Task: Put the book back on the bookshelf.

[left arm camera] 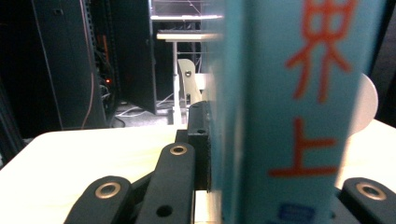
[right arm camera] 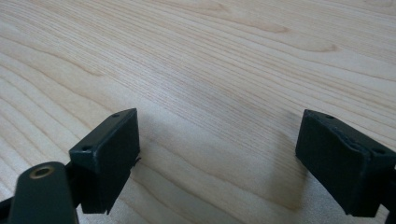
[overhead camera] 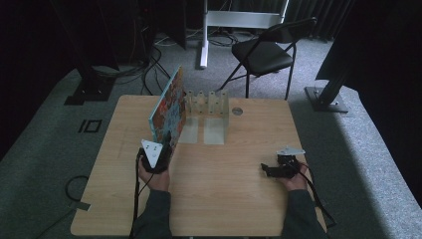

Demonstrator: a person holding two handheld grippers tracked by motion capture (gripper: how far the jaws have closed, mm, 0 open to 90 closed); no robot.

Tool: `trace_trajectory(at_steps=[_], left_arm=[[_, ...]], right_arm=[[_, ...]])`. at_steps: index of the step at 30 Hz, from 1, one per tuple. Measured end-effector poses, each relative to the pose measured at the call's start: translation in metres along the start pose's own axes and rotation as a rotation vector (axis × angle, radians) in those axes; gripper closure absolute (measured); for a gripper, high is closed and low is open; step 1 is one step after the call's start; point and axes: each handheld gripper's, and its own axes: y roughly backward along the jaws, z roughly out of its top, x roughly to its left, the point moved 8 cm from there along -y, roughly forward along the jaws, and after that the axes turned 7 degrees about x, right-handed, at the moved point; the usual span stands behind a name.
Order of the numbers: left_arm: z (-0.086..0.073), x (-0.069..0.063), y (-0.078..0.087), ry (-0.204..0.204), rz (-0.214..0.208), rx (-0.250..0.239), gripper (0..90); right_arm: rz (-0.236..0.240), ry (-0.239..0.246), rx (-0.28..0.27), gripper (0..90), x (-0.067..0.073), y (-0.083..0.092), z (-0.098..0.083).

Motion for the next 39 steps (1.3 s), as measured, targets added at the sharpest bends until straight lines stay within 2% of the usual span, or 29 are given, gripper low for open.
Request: trace_trajectory(at_steps=[7,14,24,28,39], left_arm=[[0.001,-0.001,-0.001,-0.002,0.012,-0.01,81.0],[-0.001,-0.003,-0.007,-0.015,0.027,0.005,81.0],[-0.002,-0.007,-0.013,0.002,0.055,-0.008,81.0],[-0.004,-0.009,-0.016,-0.009,0.076,-0.006,81.0],[-0.008,-0.014,-0.021,0.002,0.123,-0.025,80.9]], right_arm=[[0.0,0.0,0.0,13.4,0.0,0.0,0.0],[0.0,0.0,0.0,13.3,0.0,0.0,0.0],[0.003,-0.002,0.0,13.3,0.0,0.0,0.0],[0.004,0.0,0.0,13.3,0.0,0.0,0.0],[0.004,0.0,-0.001,13.3,0.0,0.0,0.0]])
